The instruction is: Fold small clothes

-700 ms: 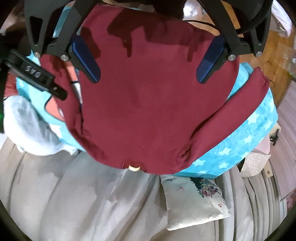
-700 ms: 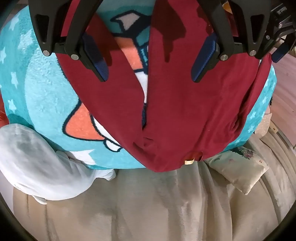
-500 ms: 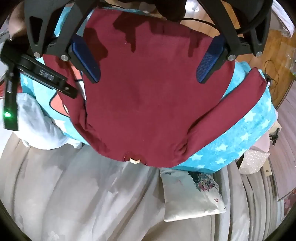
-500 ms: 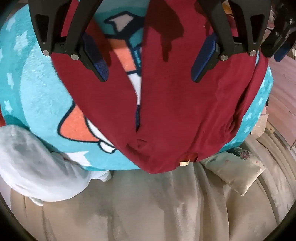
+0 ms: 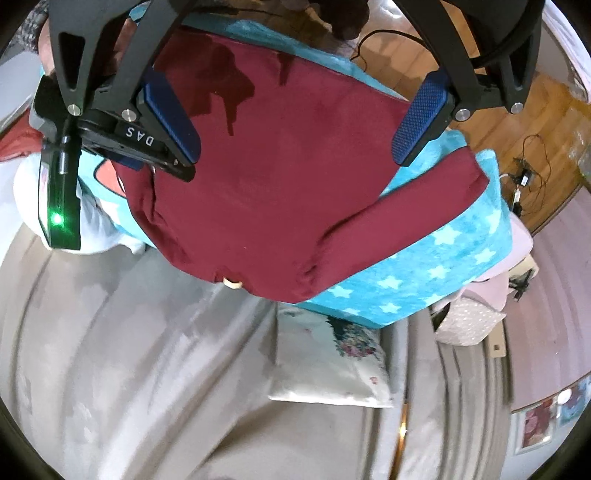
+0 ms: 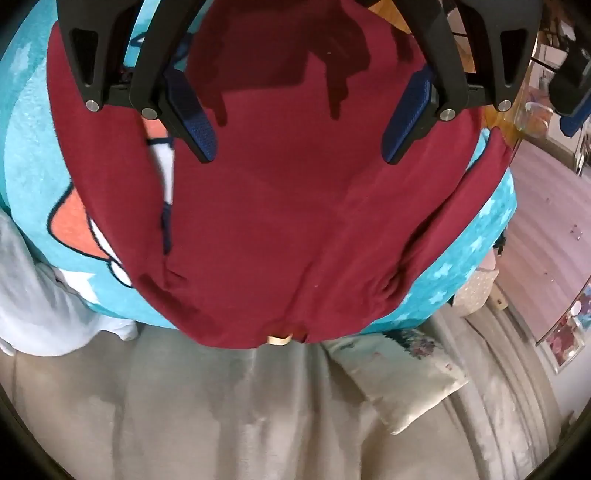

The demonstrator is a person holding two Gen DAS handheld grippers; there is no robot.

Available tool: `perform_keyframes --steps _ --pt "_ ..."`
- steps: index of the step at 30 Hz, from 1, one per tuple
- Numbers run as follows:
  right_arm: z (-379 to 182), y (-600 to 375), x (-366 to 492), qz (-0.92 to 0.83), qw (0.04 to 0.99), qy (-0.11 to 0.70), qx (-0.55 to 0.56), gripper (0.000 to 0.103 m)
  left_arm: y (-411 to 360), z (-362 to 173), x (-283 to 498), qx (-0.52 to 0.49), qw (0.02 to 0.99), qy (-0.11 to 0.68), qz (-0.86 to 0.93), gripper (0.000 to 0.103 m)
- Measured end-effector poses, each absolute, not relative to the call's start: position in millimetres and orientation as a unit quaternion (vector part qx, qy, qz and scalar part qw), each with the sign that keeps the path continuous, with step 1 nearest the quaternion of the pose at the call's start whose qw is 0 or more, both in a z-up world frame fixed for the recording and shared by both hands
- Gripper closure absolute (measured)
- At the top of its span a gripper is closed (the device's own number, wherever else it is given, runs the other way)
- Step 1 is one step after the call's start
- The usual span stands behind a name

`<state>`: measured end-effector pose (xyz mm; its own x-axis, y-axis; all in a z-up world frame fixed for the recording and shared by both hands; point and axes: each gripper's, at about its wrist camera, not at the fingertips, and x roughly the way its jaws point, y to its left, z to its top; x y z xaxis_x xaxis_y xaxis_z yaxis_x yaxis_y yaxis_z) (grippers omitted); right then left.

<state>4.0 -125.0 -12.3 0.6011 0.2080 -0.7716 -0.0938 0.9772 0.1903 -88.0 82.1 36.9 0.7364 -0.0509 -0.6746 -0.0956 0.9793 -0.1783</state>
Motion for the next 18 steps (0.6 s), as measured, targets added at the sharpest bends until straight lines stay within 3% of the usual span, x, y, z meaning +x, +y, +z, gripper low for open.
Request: perform_keyframes --steps 18 --pt "-11 -115 -18 0.085 0.896 0.433 0.053 0.01 97 44 -101 -0.106 0.929 0.353 0.035 0.0"
